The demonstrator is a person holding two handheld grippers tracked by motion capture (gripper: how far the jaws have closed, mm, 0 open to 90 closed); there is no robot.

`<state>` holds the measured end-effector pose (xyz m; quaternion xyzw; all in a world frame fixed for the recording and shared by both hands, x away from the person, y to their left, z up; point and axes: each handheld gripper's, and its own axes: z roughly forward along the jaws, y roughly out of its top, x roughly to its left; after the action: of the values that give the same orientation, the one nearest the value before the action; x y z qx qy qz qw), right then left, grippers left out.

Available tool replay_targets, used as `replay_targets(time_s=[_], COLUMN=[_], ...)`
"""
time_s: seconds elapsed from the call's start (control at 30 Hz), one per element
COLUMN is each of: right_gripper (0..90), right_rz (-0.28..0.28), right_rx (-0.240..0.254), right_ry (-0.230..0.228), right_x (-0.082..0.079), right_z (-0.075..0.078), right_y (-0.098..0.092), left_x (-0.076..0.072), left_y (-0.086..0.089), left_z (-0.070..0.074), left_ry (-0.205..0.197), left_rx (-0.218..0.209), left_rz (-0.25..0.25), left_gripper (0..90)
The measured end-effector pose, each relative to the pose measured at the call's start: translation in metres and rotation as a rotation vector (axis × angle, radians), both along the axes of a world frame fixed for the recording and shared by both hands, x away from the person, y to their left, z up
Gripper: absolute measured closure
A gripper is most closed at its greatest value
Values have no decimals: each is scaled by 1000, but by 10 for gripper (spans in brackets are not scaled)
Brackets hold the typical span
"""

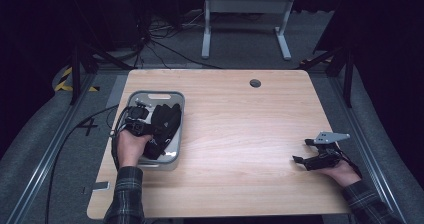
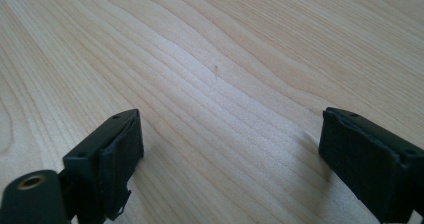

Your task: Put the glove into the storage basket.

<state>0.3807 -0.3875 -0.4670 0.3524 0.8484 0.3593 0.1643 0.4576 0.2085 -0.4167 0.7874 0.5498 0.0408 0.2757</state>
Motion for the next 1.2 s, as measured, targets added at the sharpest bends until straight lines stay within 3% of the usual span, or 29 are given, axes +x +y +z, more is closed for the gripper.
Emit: replay_targets(time_s=[0.1, 0.23, 0.33, 0.63, 1.2], right_gripper=[112, 112, 112, 112, 112], right_rz=[-1, -1, -1, -2, -2], right_rx=[-1, -1, -1, 0, 0], right_ry=[0, 0, 0, 0, 0], right_x=[0, 0, 0, 0, 0], right_z=[0, 0, 0, 0, 0], right_y=[0, 0, 0, 0, 0], left_x=[1, 0, -3, -12, -25], left_y=[1, 0, 2, -4, -51], left_z=[-3, -2, 4, 25, 49], left_ry=[13, -25, -53, -140, -240], left_rx=[-9, 13, 13, -15, -38], left_rz=[1, 5, 12, 5, -92], left_gripper=[404, 237, 160, 141, 142])
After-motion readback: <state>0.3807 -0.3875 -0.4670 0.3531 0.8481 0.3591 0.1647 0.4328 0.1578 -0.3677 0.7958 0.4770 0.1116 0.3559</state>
